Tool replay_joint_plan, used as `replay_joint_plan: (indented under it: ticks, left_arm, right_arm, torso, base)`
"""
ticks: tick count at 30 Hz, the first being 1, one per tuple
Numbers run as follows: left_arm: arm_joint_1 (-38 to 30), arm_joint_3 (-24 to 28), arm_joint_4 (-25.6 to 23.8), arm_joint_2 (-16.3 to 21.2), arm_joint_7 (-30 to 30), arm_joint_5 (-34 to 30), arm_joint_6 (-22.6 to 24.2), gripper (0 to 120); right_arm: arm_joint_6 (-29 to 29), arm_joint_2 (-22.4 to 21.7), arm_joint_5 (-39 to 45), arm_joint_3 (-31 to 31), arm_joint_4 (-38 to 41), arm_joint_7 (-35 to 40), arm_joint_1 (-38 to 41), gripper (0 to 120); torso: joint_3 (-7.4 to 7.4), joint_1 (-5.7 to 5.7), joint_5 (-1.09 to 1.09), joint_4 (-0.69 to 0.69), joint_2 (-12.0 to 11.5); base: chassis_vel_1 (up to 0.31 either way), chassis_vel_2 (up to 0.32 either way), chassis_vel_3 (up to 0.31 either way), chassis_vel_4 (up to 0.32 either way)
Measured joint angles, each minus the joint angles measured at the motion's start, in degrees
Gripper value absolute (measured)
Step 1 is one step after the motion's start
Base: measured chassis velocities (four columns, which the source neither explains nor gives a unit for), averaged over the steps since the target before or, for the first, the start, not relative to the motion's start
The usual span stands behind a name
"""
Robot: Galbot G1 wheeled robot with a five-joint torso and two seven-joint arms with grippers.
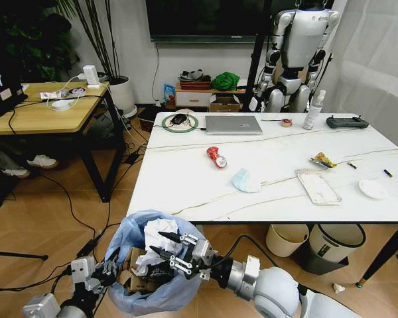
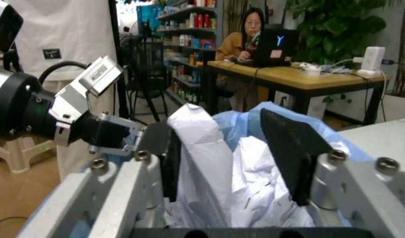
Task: Pick up the trash bin and place the trash from the table into it.
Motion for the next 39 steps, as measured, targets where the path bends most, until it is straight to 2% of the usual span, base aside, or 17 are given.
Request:
replay_joint_plan:
  ticks: [3,4,10,12,13,15,22,27,34,39]
  left_arm:
    - [-0.1,0.1,0.2,0.0,0.0,0.0,0.0,0]
    - [-0.1,0.1,0.2,0.0,0.0,0.0,0.0,0]
    - [-0.6,0.4,0.6,0.5,0.0,0.0,0.0,0]
    - [-0.7,0.5,0.7,0.6,0.0,0.0,0.0,0]
    - [-0.8,0.5,0.7,0.7,-0.1,-0.1,0.1,0]
    - [-0.9,0.6,0.7,0.8,-0.1,-0.3,0.1,0]
    - [-1.1,0.5,0.8,1.1,-0.1,-0.4,0.1,0]
    - [-1.2,0.6,0.8,1.3,-0.1,-0.4,0.2,0]
    - [-1.3,0.9,0.8,1.3,-0.1,-0.5,0.2,0]
    - [-1.5,1.0,0.9,1.2,-0.1,-0.4,0.2,0]
  right_arm:
    - [0.3,0.5,0.1,2.2,1.4,1.0,-0.4,61]
    - [0.3,0.5,0.1,2.2,1.4,1.0,-0.4,61]
    - [-0.5,0.7,1.4,5.2,4.3,3.2,-0.7,88]
    - [-0.5,0.6,1.4,5.2,4.3,3.2,-0.9,90]
    - [-0.6,0.5,1.1,5.2,4.3,3.2,-1.2,96]
    - [-0.4,0.4,-0.1,4.6,3.9,3.3,-1.9,99]
    - [-0.1,0.5,-2.3,2.0,3.6,4.4,-3.0,100]
    - [-3.8,-0.5,-0.4,-0.7,4.9,5.8,-3.3,100]
    - [-20.1,1.3,6.1,-2.0,7.1,14.6,-1.1,100]
    - [-22.8,2.0,7.7,-0.3,7.3,16.3,-0.1,100]
  torso:
    - [0.0,0.0,0.0,0.0,0.0]
    - [0.0,0.0,0.0,0.0,0.0]
    - [0.0,0.0,0.0,0.01,0.0]
    - [0.0,0.0,0.0,0.0,0.0]
    - [0.0,0.0,0.0,0.0,0.0]
    - [0.0,0.0,0.0,0.0,0.0]
    - [0.0,0.0,0.0,0.01,0.0]
    - [0.0,0.0,-0.01,0.0,0.0]
    - [0.0,0.0,0.0,0.01,0.0]
    - [0.0,0.0,0.0,0.01,0.0]
  base:
    - [0.0,0.0,0.0,0.0]
    - [0.0,0.0,0.0,0.0]
    - [0.0,0.0,0.0,0.0]
    - [0.0,0.0,0.0,0.0]
    - [0.0,0.0,0.0,0.0]
    - [0.0,0.0,0.0,0.0]
    - [0.0,0.0,0.0,0.0]
    - [0.0,0.0,0.0,0.0]
    - [0.0,0.0,0.0,0.0]
    - [0.0,0.0,0.0,0.0]
